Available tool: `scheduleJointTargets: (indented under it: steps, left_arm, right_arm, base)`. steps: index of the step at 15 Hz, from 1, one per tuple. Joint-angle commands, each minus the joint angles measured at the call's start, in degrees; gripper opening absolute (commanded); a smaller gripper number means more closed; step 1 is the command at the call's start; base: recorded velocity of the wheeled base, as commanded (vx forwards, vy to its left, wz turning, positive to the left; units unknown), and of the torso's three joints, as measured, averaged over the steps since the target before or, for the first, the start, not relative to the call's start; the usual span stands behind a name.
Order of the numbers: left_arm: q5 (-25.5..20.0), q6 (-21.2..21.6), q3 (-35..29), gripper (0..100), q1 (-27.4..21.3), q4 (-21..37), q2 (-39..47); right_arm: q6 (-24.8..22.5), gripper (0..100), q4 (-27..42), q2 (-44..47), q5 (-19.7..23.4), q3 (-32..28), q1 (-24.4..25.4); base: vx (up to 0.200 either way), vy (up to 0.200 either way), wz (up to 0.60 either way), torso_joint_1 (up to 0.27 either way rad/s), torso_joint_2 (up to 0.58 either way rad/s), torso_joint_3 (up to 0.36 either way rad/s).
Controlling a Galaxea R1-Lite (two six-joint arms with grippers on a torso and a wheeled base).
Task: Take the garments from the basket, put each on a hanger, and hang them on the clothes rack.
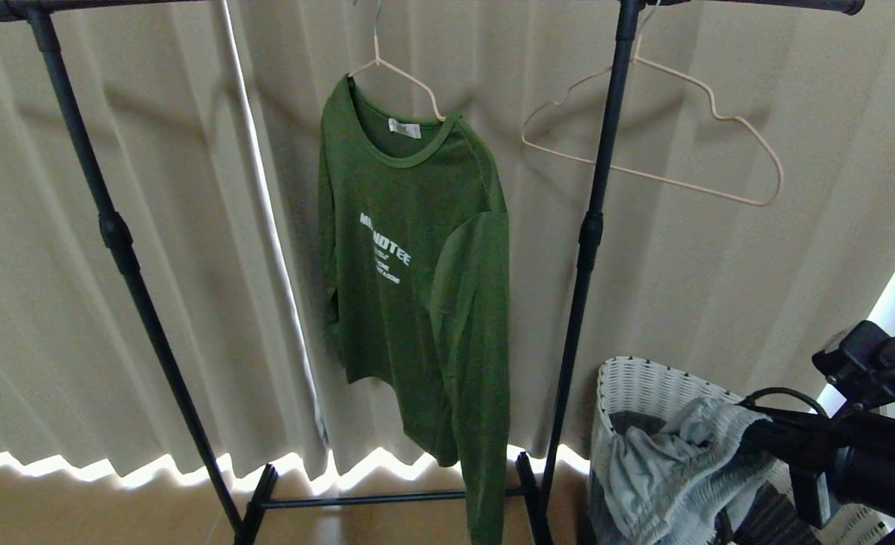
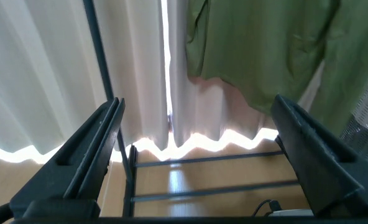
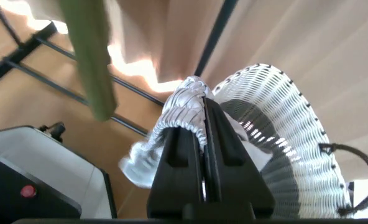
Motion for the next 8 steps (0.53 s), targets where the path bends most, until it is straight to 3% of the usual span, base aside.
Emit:
scheduleJointTargets:
  steps: [1, 8]
  left_arm:
    - [0.0, 0.0, 0.0, 100, 0.1, 0.0, 0.0]
    - [0.0, 0.1, 0.0, 100, 0.0, 0.0, 0.0]
  right_arm:
    - [-0.1, 0, 0.0, -1.8, 0.0, 0.1, 0.2]
    - [-0.1, 0, -0.1, -1.8, 0.0, 0.0, 0.2]
  base:
    - [0.0, 0.0, 0.0, 0.0, 0.0, 0.0]
    - [0.0, 0.0, 0.0, 0.0, 0.0, 0.0]
